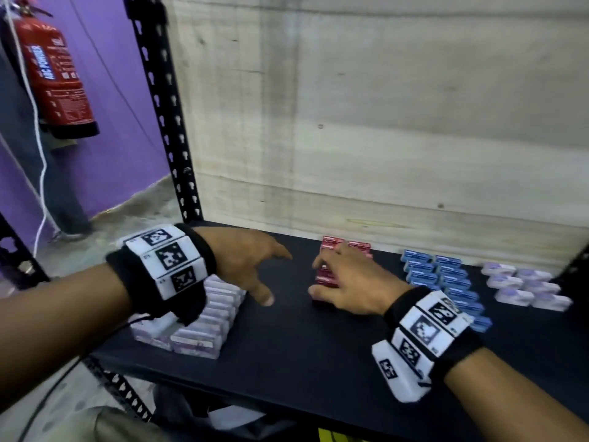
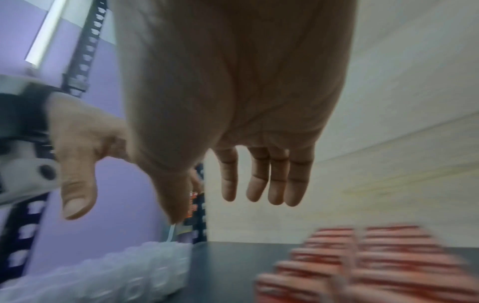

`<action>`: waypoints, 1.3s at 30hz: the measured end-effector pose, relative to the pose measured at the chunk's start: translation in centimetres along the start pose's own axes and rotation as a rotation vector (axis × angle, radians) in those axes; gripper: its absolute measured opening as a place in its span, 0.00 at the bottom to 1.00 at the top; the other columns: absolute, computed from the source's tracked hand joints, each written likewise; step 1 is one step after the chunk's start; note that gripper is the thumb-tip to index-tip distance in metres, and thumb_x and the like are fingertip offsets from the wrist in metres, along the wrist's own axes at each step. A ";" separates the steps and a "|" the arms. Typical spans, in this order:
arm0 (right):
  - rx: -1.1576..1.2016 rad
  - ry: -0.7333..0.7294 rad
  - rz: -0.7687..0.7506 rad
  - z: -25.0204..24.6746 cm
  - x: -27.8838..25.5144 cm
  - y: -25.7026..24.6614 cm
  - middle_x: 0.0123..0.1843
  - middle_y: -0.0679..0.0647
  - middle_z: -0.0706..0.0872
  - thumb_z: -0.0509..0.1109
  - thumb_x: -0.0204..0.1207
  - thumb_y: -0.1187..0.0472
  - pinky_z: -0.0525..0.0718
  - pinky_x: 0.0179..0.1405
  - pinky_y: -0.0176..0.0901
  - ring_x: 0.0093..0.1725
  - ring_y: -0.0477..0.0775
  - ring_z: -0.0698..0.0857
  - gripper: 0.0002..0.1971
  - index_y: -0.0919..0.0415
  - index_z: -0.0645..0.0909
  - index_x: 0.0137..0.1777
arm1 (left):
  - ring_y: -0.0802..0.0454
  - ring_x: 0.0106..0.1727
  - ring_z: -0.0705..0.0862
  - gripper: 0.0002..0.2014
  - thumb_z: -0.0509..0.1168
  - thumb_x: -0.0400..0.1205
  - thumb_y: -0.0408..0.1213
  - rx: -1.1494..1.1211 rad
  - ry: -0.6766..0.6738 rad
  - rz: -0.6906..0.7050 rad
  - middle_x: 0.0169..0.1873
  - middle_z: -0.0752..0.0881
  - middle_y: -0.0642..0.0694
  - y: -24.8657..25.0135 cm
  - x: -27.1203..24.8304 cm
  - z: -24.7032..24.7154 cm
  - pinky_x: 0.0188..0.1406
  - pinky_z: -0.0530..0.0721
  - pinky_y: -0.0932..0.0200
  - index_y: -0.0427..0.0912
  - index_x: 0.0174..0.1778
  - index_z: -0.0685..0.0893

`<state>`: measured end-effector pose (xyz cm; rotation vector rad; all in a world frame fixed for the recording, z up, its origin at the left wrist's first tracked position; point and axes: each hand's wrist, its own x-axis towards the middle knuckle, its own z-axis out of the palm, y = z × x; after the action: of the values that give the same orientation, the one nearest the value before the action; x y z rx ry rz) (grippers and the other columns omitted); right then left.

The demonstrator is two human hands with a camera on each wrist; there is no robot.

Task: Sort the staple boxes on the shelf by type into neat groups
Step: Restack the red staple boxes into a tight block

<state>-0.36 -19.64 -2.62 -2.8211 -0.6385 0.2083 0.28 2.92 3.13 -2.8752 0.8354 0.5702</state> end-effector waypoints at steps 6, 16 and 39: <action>-0.048 0.041 0.162 -0.6 -2.7 5.1 0.53 0.44 0.76 0.74 0.77 0.45 0.78 0.55 0.41 0.58 0.49 0.80 0.14 0.46 0.81 0.59 | 0.48 0.67 0.79 0.25 0.71 0.79 0.53 0.014 0.060 0.055 0.67 0.81 0.51 6.1 4.5 0.9 0.67 0.79 0.46 0.55 0.72 0.77; -0.017 0.061 0.238 2.3 -3.2 6.8 0.52 0.44 0.83 0.75 0.77 0.48 0.84 0.52 0.47 0.52 0.49 0.82 0.12 0.47 0.82 0.57 | 0.47 0.57 0.82 0.14 0.70 0.80 0.40 -0.087 0.160 -0.071 0.61 0.81 0.49 7.6 7.7 3.8 0.56 0.83 0.50 0.51 0.61 0.81; -0.065 -0.015 0.179 2.1 -5.0 4.5 0.47 0.40 0.76 0.71 0.78 0.48 0.79 0.46 0.46 0.50 0.47 0.78 0.07 0.43 0.82 0.54 | 0.46 0.54 0.84 0.11 0.67 0.79 0.35 -0.009 0.028 -0.029 0.56 0.82 0.46 10.1 5.8 4.0 0.56 0.86 0.51 0.43 0.57 0.82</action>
<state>-3.36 -25.34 -5.40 -2.9426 -0.4019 0.2444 -1.86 -7.76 -2.61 -2.9053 0.7949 0.5333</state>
